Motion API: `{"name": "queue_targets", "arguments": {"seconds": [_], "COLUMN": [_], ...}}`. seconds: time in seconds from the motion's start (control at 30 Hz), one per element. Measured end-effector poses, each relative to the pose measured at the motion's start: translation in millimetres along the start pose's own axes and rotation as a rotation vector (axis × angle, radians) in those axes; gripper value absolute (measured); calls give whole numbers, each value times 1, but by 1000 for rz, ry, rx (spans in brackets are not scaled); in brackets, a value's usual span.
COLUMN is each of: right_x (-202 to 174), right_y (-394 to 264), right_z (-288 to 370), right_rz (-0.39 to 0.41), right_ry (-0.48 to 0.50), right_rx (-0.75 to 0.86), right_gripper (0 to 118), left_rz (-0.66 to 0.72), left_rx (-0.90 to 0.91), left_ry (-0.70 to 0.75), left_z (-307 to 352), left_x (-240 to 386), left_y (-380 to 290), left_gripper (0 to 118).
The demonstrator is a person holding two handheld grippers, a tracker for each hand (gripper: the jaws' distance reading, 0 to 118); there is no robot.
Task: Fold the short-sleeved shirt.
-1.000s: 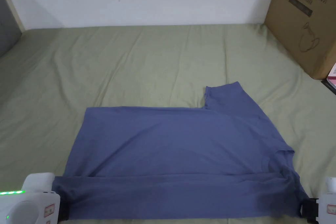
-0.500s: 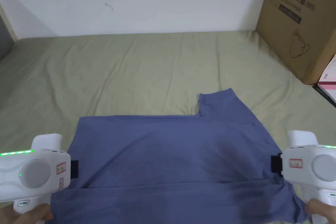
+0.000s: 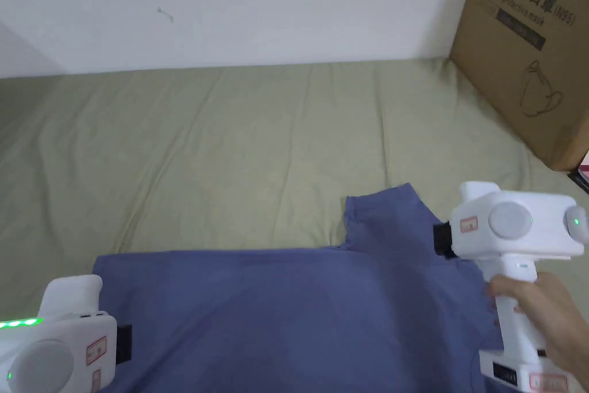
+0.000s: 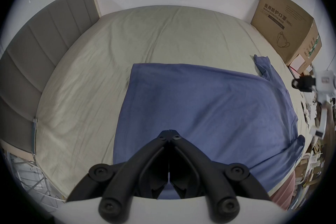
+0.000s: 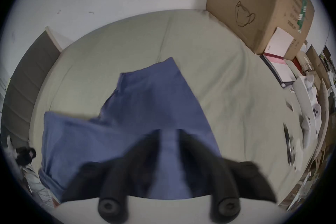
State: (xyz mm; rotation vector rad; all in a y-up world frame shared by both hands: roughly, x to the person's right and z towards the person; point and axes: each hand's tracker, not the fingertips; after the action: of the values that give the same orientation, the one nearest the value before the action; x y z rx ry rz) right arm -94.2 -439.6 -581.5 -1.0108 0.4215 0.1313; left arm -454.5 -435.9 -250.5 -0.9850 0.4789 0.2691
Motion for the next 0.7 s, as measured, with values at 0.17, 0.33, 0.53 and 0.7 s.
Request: {"name": "queue_targets", "arguments": {"seconds": [0.17,0.33,0.53,0.7], "right_x": [21,41,24,18], "right_y": [29,13,15,16], "right_z": [-67,-92,-72,-68], "right_rz": [-21,-41,49,29], "right_ry": [-92,-62,-23,0], "right_rx": [-100,-182,-138,-130], "right_gripper": [101,79,3,3], "left_rz": [3,-4,23,38], "left_rx": [-10,-45,-60,-42], "left_ry": [-16,10,16,38], "left_z": [-10,-22,-26,-31], "left_x": [-4,-13,-23,-34], "left_y": [6,2,-1,11], "left_gripper": [0,0,0,0]}}
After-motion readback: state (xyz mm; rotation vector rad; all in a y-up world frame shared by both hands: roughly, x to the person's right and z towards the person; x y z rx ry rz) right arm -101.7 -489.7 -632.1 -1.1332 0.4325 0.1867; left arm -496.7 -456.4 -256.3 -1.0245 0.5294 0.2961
